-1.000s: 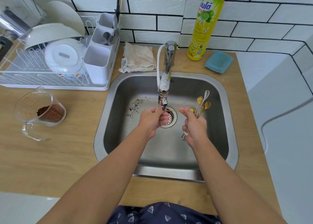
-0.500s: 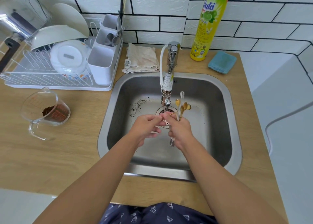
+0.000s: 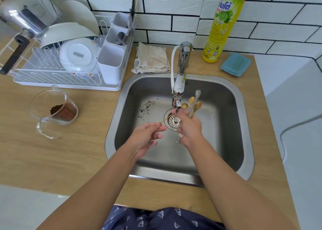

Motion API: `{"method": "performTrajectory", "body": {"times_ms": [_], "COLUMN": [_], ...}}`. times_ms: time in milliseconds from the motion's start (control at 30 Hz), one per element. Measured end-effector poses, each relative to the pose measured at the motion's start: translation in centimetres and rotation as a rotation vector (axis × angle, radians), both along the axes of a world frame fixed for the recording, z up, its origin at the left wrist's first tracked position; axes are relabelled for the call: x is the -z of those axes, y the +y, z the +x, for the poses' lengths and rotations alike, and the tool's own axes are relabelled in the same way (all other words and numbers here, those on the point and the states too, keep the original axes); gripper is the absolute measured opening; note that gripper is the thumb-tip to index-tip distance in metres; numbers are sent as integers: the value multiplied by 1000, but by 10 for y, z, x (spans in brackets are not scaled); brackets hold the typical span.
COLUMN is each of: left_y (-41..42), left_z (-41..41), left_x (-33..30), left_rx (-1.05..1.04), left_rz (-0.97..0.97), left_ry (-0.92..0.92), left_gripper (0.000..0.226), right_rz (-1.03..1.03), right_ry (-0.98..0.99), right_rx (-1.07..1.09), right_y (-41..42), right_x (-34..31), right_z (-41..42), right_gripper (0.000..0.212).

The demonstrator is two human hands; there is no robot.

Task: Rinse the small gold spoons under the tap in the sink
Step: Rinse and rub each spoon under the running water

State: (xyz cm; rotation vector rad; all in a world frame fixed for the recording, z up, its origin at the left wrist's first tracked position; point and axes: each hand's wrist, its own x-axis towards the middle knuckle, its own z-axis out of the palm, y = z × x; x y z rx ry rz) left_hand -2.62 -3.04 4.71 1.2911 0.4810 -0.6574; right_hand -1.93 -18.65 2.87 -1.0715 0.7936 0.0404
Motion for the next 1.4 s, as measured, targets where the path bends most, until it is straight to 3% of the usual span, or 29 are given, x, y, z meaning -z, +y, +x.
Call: {"method": "performTrajectory", "body": {"times_ms": [67, 133, 267, 467, 667, 767, 867, 967, 1033, 1133, 1267, 1400], "left_y": [-2, -5, -6, -8, -14, -16, -15, -13, -13, -11, -4, 1], "left_z": [-2, -2, -1, 5, 6, 11, 14, 9, 6, 4, 1, -5], "left_x": [-1, -2, -5, -12, -15, -15, -13, -10, -8, -9, -9, -4], "left_rx": [7, 6, 10, -53, -38, -24, -12, 4, 43, 142, 209, 258], "left_rz": [-5, -13, -94, -171, -217, -198, -202, -199, -172, -81, 91, 199], "left_ry": [-9, -37, -82, 41, 125, 116, 118, 130, 106, 28, -85, -168], "left_gripper": [10, 5, 8, 11, 4, 4, 4, 3, 3, 10, 16, 11], "right_rz": [1, -42, -7, 68, 80, 54, 55, 25, 27, -12, -39, -61], "right_ry": [2, -6, -45, -109, -113, -99, -92, -88, -86, -56, -3, 22], "right_rx": [46, -53, -111, -196, -96, -206, -301, -175, -94, -253, -396, -281], "right_y": [-4, 2, -1, 0, -2, -1, -1, -12, -20, -16, -7, -8], "right_x": [2, 1, 2, -2, -7, -4, -2, -5, -2, 1, 10, 10], "right_z": [3, -3, -6, -10, -1, -7, -16, -6, 0, -6, -20, -12], "right_gripper": [23, 12, 17, 26, 13, 17, 6, 18, 30, 7, 39, 27]}}
